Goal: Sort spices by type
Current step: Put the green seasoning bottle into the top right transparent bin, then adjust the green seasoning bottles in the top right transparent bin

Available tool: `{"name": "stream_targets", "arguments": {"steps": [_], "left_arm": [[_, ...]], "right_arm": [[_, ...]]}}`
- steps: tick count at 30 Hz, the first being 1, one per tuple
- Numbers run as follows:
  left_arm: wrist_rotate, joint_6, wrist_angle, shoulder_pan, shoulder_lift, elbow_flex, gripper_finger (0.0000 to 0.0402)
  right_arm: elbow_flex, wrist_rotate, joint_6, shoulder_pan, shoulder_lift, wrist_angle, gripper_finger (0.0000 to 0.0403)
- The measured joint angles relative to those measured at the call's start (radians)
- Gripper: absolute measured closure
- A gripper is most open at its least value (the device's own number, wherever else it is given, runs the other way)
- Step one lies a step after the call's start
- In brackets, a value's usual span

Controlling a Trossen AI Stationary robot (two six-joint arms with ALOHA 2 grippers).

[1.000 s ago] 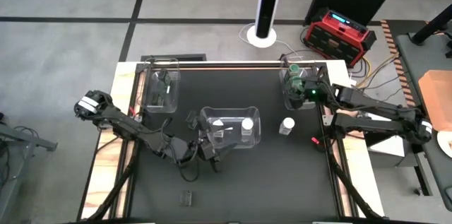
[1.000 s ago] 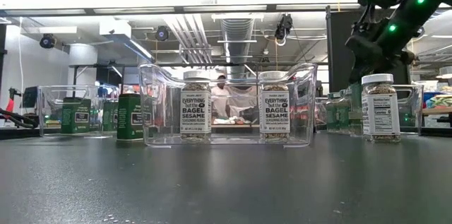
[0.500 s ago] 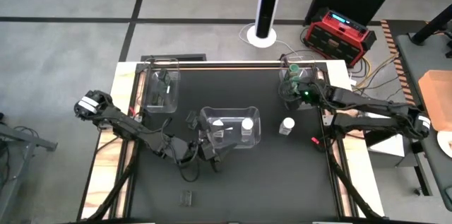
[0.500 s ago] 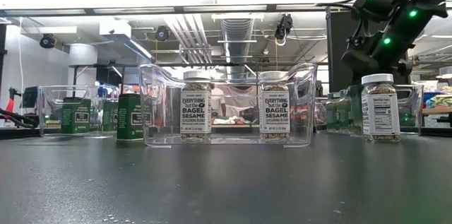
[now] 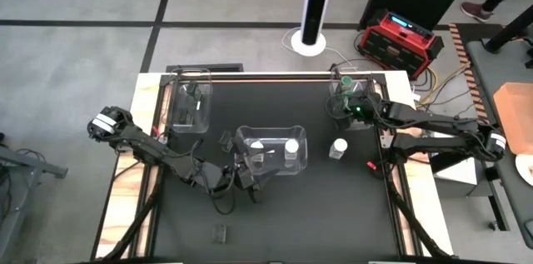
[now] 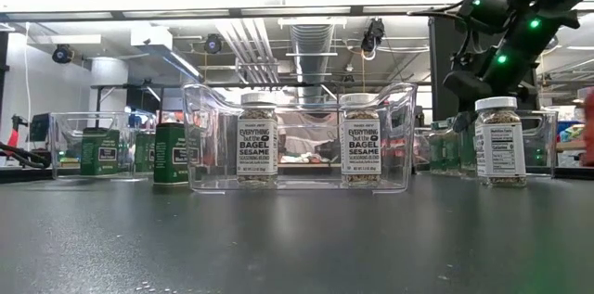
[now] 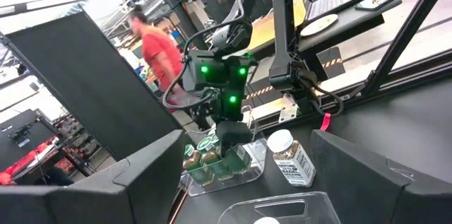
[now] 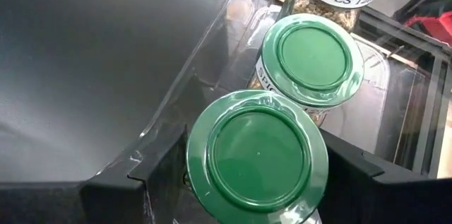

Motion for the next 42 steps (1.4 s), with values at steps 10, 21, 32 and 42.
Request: {"name": "stream_targets", "arguments": {"steps": [10, 21, 32, 42], "left_arm": [[-0.001, 0.0, 0.0, 0.0, 0.0, 0.0, 0.0112], [-0.001, 0.0, 0.0, 0.0, 0.0, 0.0, 0.0112], [-0.004, -0.004, -0.005, 0.0, 0.0, 0.0, 0.0112], [-0.004, -0.019, -0.013, 0.0, 0.0, 0.0, 0.0112]], "right_arm": [[0.009, 0.005, -0.002, 0.0, 0.0, -0.005, 0.0111], [0.119, 0.006, -0.002, 0.0, -0.001, -0.054, 0.0133], [0.306, 0.007, 0.139, 0.0, 0.007, -0.294, 0.02], [0.366, 0.017, 0.295, 0.0, 0.134, -0.612, 0.0384]]}}
